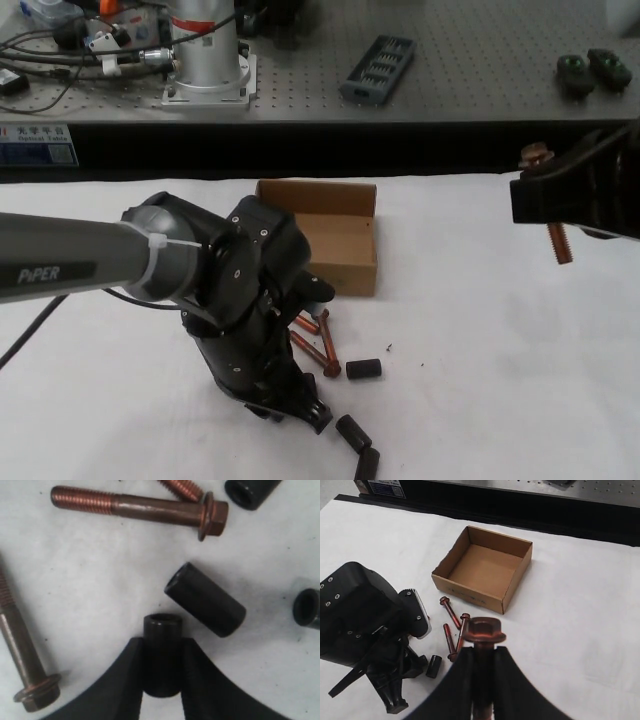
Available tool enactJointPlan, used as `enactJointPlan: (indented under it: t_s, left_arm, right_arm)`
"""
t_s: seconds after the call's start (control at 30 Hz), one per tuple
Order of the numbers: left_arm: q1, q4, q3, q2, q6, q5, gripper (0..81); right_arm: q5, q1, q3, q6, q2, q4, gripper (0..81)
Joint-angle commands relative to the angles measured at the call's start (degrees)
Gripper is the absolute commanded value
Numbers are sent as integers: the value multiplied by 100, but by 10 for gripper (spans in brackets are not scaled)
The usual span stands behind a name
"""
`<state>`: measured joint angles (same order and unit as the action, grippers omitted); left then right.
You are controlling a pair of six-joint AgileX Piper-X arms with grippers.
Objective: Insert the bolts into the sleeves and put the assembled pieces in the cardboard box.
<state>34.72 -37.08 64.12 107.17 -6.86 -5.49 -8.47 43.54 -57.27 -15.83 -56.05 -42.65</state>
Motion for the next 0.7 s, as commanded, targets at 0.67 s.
enactJointPlan:
  t_s: [0.67]
  left_arm:
    - [5,2564,-579,-2121,1473,-2529,113]
  right_arm:
    - [1663,-1274,-26,478,73,1352,41]
